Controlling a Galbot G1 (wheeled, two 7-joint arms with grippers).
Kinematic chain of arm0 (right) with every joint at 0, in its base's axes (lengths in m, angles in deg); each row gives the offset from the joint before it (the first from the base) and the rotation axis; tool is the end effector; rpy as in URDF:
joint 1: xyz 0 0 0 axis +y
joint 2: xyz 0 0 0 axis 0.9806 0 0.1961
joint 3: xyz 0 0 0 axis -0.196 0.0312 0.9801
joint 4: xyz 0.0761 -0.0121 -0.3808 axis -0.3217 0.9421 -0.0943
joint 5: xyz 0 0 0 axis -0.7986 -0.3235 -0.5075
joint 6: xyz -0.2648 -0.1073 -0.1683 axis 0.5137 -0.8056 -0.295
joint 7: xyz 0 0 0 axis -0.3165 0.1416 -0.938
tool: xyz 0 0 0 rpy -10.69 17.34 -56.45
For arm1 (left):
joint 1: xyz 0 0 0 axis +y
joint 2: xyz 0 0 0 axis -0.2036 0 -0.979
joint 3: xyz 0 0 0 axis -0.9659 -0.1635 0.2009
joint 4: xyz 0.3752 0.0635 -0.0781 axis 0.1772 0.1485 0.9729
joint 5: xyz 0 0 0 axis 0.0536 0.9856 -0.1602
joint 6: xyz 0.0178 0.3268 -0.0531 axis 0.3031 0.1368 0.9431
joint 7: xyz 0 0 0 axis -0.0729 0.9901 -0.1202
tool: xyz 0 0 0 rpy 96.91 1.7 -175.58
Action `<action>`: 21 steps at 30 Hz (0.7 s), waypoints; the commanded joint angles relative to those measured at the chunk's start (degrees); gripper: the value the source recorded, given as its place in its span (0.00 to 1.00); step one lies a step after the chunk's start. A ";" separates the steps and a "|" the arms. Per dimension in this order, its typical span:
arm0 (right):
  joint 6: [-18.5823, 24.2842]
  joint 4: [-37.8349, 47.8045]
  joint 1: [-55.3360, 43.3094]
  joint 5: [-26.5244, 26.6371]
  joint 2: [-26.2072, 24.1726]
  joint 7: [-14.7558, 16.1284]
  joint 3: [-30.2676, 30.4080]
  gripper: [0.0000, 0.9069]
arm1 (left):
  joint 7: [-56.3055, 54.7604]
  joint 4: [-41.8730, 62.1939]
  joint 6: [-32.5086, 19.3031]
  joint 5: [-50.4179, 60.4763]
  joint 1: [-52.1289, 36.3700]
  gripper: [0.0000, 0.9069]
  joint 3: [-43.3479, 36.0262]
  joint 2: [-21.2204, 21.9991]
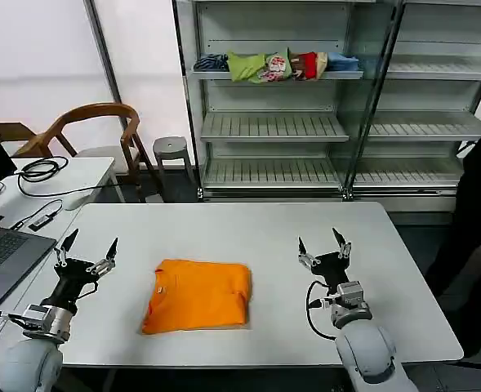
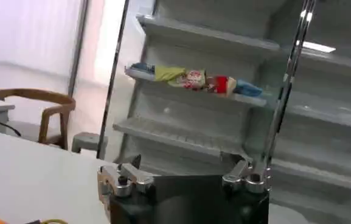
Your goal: Fold and organize the clothes.
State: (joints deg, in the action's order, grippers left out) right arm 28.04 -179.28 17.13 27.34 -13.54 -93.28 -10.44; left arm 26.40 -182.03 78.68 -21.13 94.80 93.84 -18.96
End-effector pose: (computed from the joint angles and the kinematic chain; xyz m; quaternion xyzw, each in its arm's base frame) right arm 0.2781 -0.0256 -0.3090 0.0555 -0.9914 0.1171 0.0161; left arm 0.2331 0.2012 -0.3067 0.0312 0.9868 0.1508 0.0511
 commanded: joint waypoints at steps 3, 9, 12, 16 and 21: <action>0.76 2.09 -1.11 -0.49 0.05 0.52 0.81 1.00 | 0.18 3.26 -2.83 0.59 -1.37 1.00 -0.47 -0.53; 1.89 1.62 -1.20 -1.60 -0.01 0.18 0.03 1.00 | 0.73 8.62 -3.07 -2.91 -2.70 1.00 1.17 -3.05; 2.22 0.65 -0.12 -1.54 -0.34 0.38 -0.47 1.00 | 3.10 9.42 -3.29 -4.49 -2.11 1.00 1.25 -3.78; 2.74 0.52 0.77 -2.65 -0.78 -0.04 -0.77 1.00 | 3.67 9.42 -4.39 -3.43 -2.60 1.00 -0.40 -3.08; 3.46 0.00 1.04 -3.76 -0.95 -0.55 -0.51 1.00 | 3.98 7.71 -4.13 -2.78 -2.35 1.00 -0.21 -2.71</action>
State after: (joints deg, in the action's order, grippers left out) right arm 30.42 -178.77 17.50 25.26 -14.34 -93.31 -10.99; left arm 28.54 -175.15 75.55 -23.06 92.52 93.70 -21.12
